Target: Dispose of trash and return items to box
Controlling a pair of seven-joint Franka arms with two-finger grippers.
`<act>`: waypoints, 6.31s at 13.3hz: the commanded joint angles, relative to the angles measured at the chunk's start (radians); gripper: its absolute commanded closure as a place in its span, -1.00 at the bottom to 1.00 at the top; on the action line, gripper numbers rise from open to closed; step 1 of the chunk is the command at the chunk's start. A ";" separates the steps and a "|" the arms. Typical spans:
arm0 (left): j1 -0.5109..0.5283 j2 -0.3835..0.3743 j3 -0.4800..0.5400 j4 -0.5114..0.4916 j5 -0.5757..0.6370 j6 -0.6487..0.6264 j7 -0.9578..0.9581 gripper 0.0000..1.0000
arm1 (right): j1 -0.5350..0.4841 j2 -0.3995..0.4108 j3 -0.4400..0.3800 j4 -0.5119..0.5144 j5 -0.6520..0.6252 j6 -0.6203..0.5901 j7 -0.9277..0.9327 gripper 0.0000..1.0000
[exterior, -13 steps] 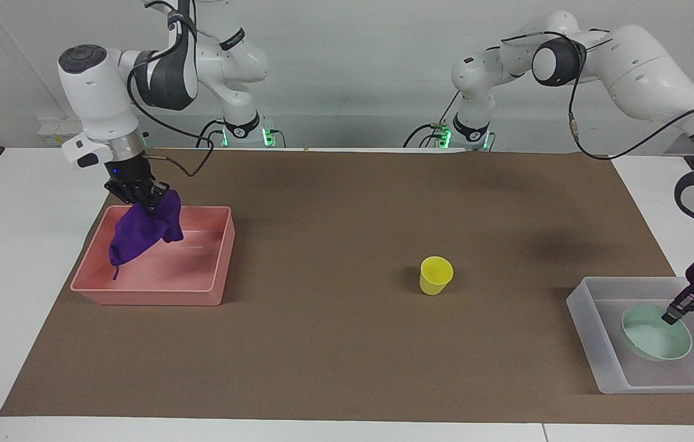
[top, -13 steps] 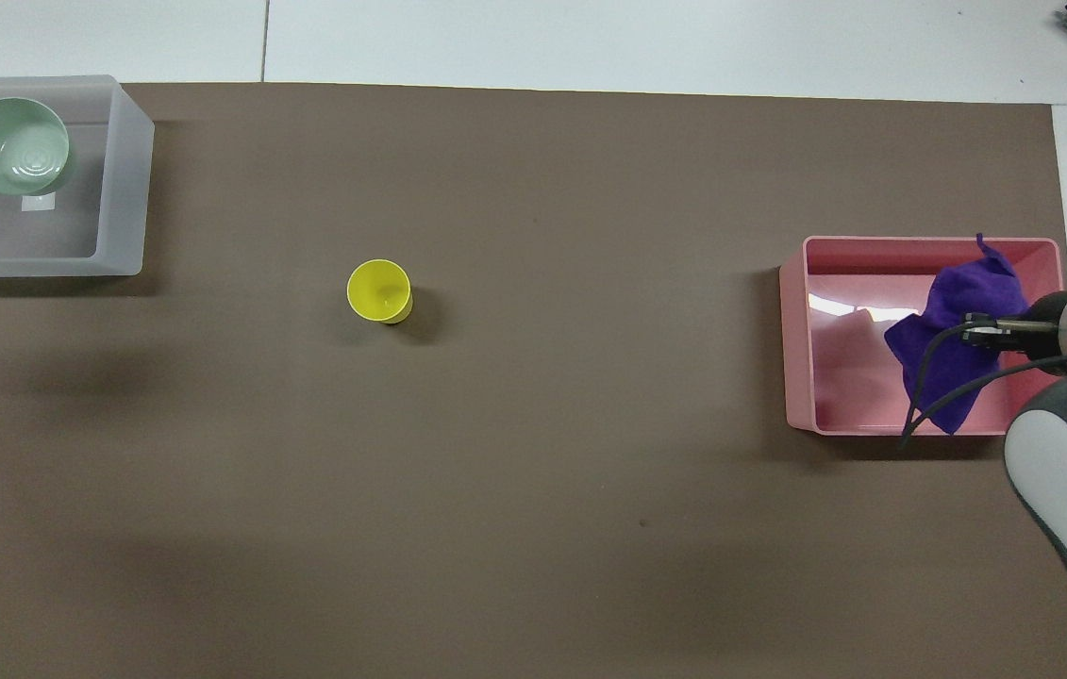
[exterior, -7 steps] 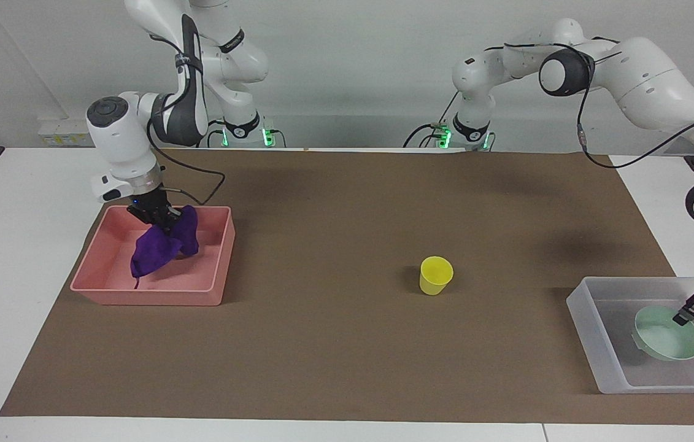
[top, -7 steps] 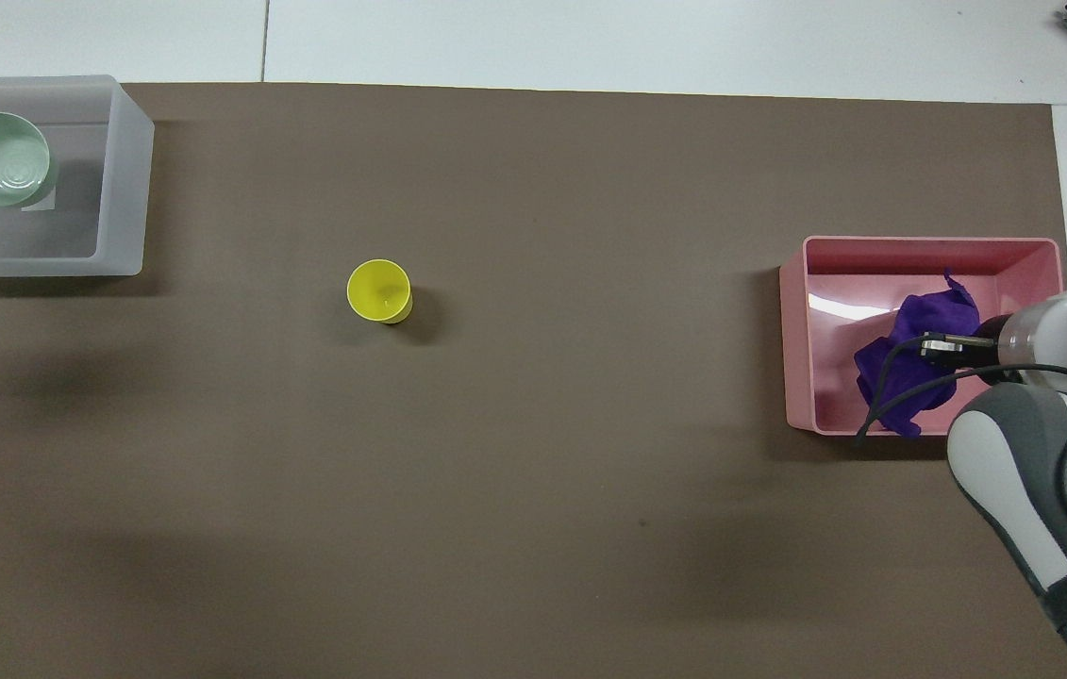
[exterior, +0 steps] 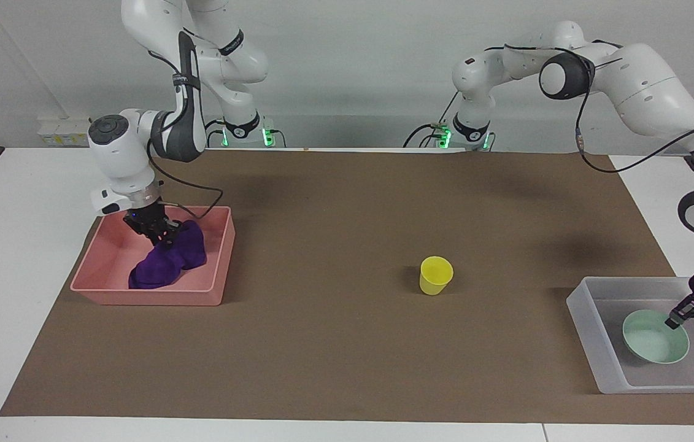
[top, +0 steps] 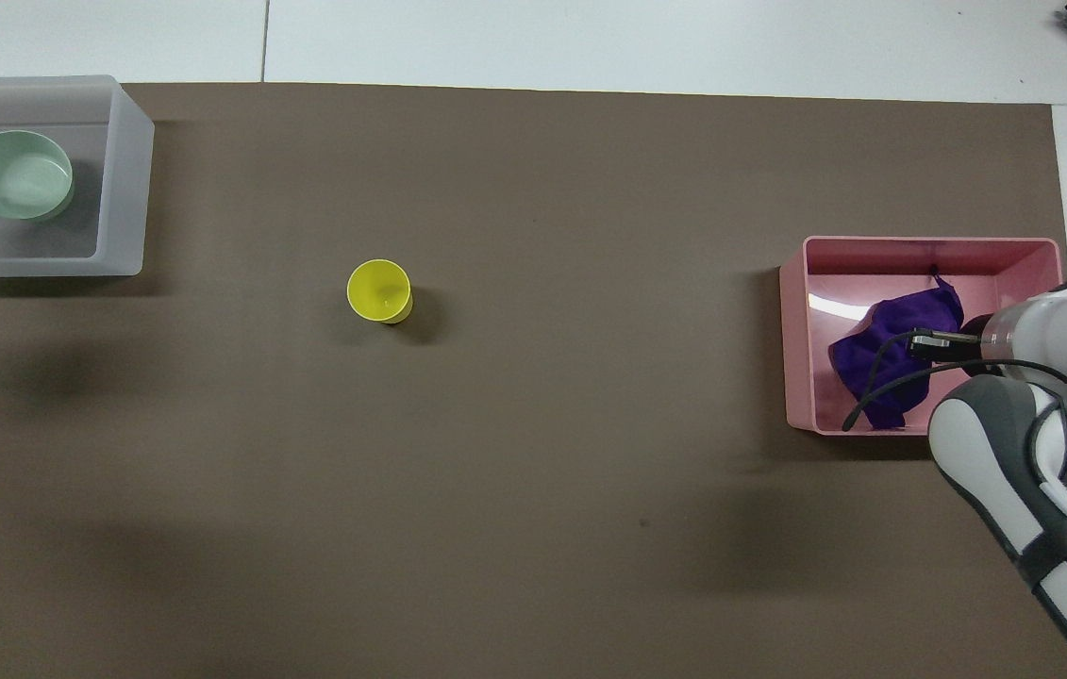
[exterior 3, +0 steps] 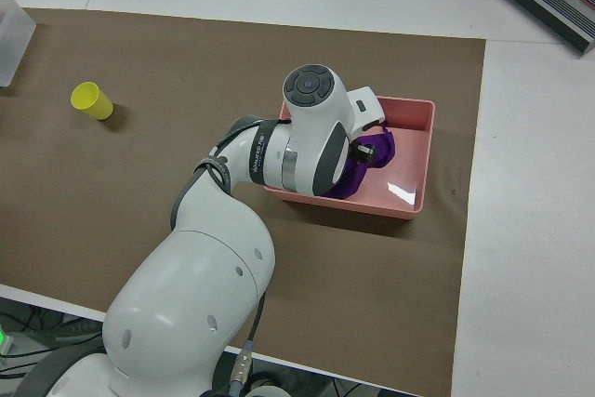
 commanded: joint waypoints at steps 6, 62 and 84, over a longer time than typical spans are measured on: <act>-0.045 -0.188 -0.004 -0.112 0.020 -0.055 0.194 -1.00 | 0.062 -0.157 0.039 0.161 -0.005 -0.337 -0.015 -1.00; -0.675 -0.568 0.110 -0.632 0.004 0.014 -0.099 -1.00 | 0.059 -0.178 0.040 0.538 0.045 -0.882 -0.049 -1.00; -0.565 -0.523 0.119 -0.553 0.009 0.013 -0.079 1.00 | 0.056 -0.179 0.040 0.532 0.045 -0.880 -0.049 -1.00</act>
